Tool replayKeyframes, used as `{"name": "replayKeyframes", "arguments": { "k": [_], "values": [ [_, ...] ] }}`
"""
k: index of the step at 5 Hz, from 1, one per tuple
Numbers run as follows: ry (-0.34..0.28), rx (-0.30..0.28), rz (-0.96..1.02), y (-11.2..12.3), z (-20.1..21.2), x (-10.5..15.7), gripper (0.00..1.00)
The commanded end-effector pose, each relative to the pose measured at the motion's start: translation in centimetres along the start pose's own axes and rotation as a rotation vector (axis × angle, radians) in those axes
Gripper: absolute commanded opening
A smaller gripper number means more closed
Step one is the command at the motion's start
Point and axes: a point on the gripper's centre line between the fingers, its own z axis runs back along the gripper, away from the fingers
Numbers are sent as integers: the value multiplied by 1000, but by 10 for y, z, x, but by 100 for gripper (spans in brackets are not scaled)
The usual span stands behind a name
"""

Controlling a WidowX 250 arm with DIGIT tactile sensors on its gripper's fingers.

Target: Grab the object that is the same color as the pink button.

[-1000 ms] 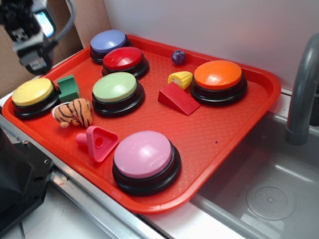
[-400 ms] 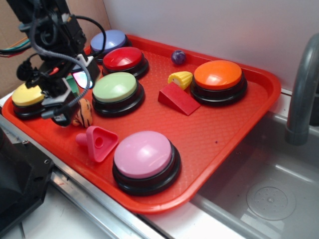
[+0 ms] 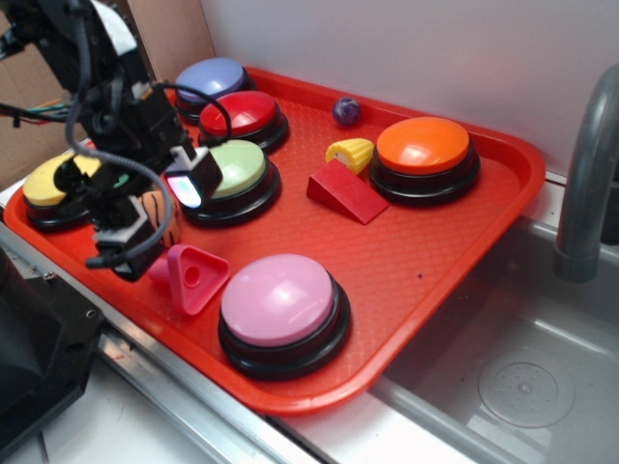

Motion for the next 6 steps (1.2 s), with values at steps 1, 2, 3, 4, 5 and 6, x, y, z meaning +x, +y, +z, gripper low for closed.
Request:
{"name": "replayKeyframes", "arguments": {
  "k": [1,2,3,4,5,6],
  "values": [
    [-63,14,-95,0,-14,2,100],
    [-65,4,-92,6,-24,4,100],
    [-58,-3,-111,11,-32,8,100],
    [-44,-22,-120,11,-40,12,100],
    [-33,-20,-139,11,-40,15,28],
    [-49,-19,-154,12,-41,18,0]
  ]
}}
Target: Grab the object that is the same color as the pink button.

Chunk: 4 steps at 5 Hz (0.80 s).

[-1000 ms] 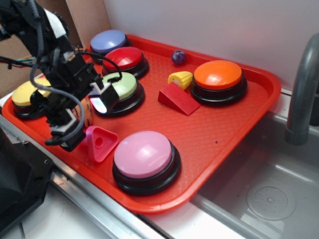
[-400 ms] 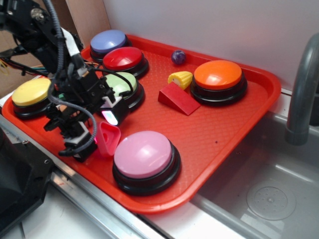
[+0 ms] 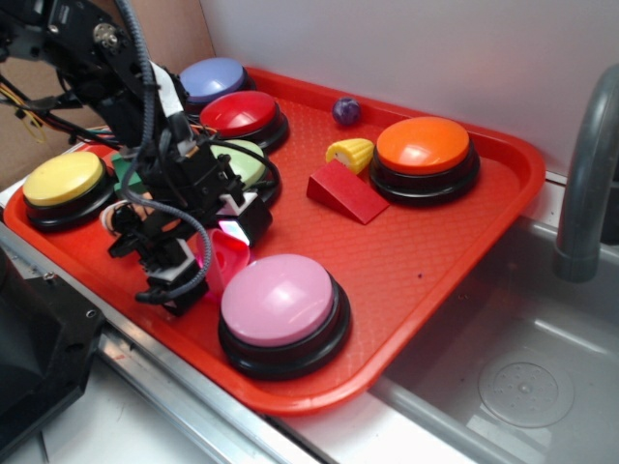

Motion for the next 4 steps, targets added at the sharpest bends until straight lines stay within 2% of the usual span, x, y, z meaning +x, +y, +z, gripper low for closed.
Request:
{"name": "replayKeyframes", "arguments": {
  "k": [1,3,4],
  "values": [
    [-15,25,-45,7,3,11,0],
    [-7,83,-6,15,28,13,0],
    [15,106,94,17,48,15,0]
  ]
}}
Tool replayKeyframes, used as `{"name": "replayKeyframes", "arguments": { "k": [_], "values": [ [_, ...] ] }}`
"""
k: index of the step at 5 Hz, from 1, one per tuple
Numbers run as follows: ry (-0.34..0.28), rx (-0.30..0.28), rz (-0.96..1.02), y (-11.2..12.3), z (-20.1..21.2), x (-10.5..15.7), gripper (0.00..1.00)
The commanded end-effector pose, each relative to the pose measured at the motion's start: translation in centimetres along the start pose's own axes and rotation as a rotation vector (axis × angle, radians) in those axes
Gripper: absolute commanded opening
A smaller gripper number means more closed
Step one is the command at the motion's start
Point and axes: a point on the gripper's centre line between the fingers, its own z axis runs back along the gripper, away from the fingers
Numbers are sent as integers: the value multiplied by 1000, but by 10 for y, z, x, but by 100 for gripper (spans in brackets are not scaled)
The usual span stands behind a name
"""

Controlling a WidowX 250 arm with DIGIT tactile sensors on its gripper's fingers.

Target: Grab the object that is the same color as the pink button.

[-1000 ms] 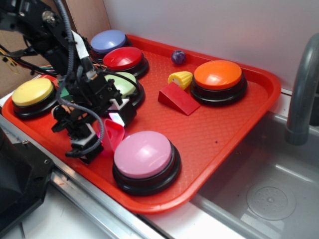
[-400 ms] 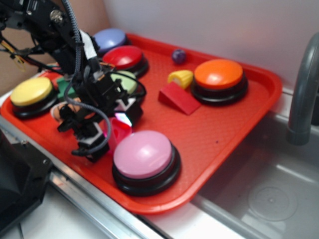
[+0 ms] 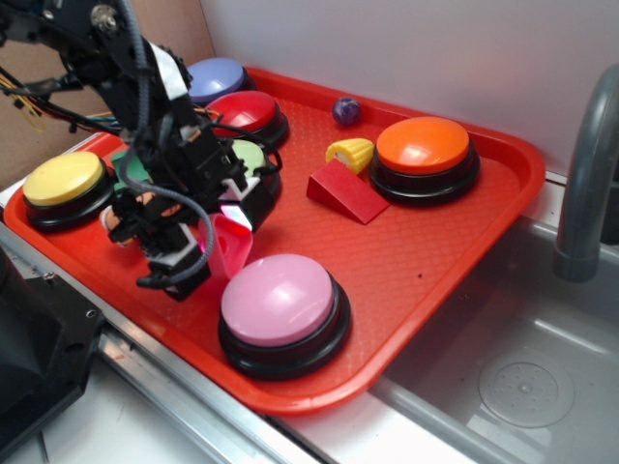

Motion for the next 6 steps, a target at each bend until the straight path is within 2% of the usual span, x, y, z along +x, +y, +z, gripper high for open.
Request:
{"name": "replayKeyframes", "arguments": {
  "k": [1,2,3,4,5,6],
  "values": [
    [123,97,319,10,56,18,0],
    [235,98,564,10,85,28,0],
    [295,133,808,10,112,34,0],
    [308,157,1058,14,132,32,0],
    [304,227,1269,17,146,28,0],
    [363,241,1367,16,153,22,0]
  ]
}}
